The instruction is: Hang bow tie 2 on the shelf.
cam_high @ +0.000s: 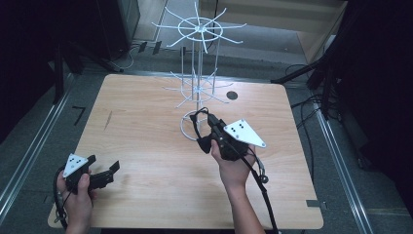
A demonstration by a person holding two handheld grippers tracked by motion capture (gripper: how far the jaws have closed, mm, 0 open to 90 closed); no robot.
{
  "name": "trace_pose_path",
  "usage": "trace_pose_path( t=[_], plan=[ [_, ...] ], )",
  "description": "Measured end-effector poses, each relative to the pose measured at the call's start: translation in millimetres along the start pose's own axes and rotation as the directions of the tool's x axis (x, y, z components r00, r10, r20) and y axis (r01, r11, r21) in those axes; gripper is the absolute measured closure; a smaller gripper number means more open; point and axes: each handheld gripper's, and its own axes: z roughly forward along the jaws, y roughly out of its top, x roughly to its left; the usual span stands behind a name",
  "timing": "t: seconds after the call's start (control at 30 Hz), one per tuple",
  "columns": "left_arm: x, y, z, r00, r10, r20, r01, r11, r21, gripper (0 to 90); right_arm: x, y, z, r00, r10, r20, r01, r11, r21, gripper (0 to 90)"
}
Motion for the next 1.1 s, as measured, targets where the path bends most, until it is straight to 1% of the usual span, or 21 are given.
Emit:
trace_pose_path(
  t=[0.23, 0.3, 0.7, 0.97, 1.03, 1.07, 1.1],
  plan=[
    [-0.3, 0.0, 0.2, 1.0000, 0.000, 0.000, 0.000, 1.0000, 0.000, 6.9, -5.2, -5.3, 12.7, 0.9999, 0.004, 0.016, -0.004, 1.000, 0.027, 90.0],
    [-0.4, -0.1, 0.3, 1.0000, -0.001, 0.000, 0.001, 1.0000, -0.002, 6.9, -5.5, -5.6, 13.8, 0.9998, 0.006, 0.017, -0.006, 1.000, 0.030, 90.0],
    [0.0, 0.0, 0.3, 1.0000, 0.000, 0.002, 0.000, 1.0000, 0.000, 6.9, -8.2, -10.8, 33.7, 0.9995, 0.000, 0.031, -0.002, 0.998, 0.066, 90.0],
    [0.1, -0.2, 0.3, 1.0000, -0.001, 0.002, 0.001, 1.0000, -0.005, 6.9, -8.7, -14.3, 40.6, 0.9991, -0.006, 0.041, 0.003, 0.997, 0.082, 90.0],
    [0.2, -0.2, 0.3, 1.0000, -0.002, 0.003, 0.002, 1.0000, -0.005, 6.9, -8.7, -15.4, 40.5, 0.9985, -0.009, 0.054, 0.005, 0.997, 0.078, 85.9],
    [0.2, -0.2, 0.3, 1.0000, -0.003, 0.002, 0.003, 1.0000, -0.006, 6.9, -8.7, -15.8, 39.7, 0.9981, -0.009, 0.062, 0.004, 0.997, 0.072, 81.6],
    [0.3, -0.2, 0.3, 1.0000, -0.002, 0.003, 0.002, 1.0000, -0.005, 6.9, -9.2, -16.0, 39.2, 0.9980, -0.009, 0.063, 0.005, 0.998, 0.066, 79.6]
  ],
)
